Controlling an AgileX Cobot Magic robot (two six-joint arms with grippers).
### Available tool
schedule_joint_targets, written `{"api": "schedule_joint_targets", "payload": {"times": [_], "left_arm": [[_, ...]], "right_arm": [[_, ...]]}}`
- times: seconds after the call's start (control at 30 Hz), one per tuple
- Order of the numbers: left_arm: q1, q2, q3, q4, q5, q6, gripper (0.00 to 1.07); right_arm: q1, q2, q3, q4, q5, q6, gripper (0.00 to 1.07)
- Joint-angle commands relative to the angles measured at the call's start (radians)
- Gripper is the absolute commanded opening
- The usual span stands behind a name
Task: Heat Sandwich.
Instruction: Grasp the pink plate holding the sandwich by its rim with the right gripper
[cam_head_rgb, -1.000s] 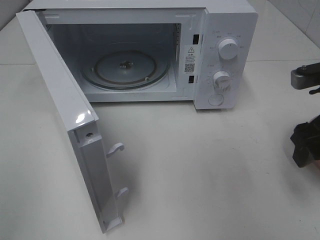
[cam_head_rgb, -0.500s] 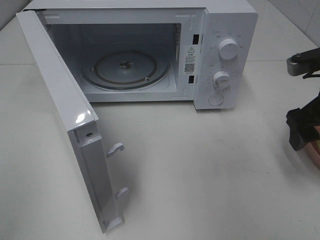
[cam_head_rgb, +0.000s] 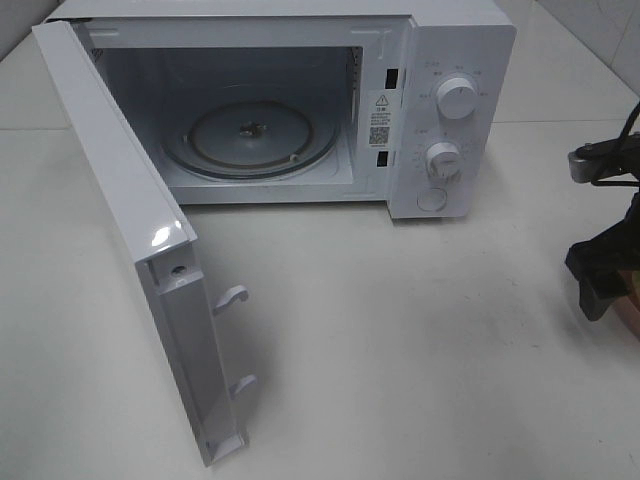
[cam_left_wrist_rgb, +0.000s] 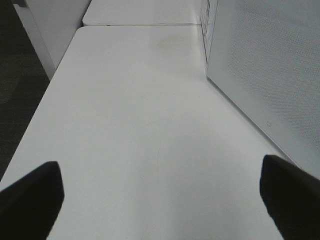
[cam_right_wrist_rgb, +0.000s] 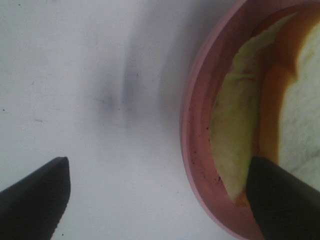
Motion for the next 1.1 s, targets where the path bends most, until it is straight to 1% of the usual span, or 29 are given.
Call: {"api": "schedule_joint_targets", "payload": {"times": [0.03, 0.17, 0.3, 0.43, 0.63, 0.8, 0.83, 0.9, 0.93, 0.97, 1.07, 1.1], "left_arm": [[0.000, -0.029, 0.001, 0.000, -0.006, -0.004, 0.99], [0.000, -0.029, 0.001, 0.000, -0.006, -0.004, 0.99], [0.000, -0.029, 0.001, 0.000, -0.006, -0.004, 0.99], [0.000, -0.029, 0.001, 0.000, -0.006, -0.004, 0.99], [0.000, -0.029, 0.001, 0.000, -0.006, -0.004, 0.99], [0.000, -0.029, 0.001, 0.000, -0.006, -0.004, 0.99], [0.000, -0.029, 0.001, 0.000, -0.006, -0.004, 0.99], [0.000, -0.029, 0.001, 0.000, -0.006, -0.004, 0.99], [0.000, -0.029, 0.001, 0.000, -0.006, -0.004, 0.99], [0.000, -0.029, 0.001, 0.000, -0.006, -0.004, 0.99], [0.000, -0.029, 0.001, 0.000, -0.006, -0.004, 0.99], [0.000, -0.029, 0.001, 0.000, -0.006, -0.004, 0.99]], "right_arm": [[-0.005, 0.035, -0.004, -0.009, -0.039, 0.009, 0.90], [-0.005, 0.083, -0.004, -0.019, -0.071, 0.014, 0.89], [-0.005, 0.132, -0.004, -0.065, -0.094, 0.061, 0.89], [-0.005, 0.163, -0.004, -0.065, -0.106, 0.062, 0.88], [-0.005, 0.170, -0.004, -0.065, -0.114, 0.062, 0.87], [-0.005, 0.170, -0.004, -0.063, -0.114, 0.062, 0.83], [-0.005, 0.170, -0.004, -0.062, -0.111, 0.062, 0.75], [-0.005, 0.170, -0.004, -0.062, -0.108, 0.063, 0.63], [-0.005, 0.170, -0.004, -0.068, -0.108, 0.070, 0.48], [-0.005, 0.170, -0.004, -0.068, -0.108, 0.070, 0.48], [-0.005, 0.170, -0.004, -0.097, -0.110, 0.091, 0.14], [-0.005, 0.170, -0.004, -0.097, -0.110, 0.091, 0.14]]}}
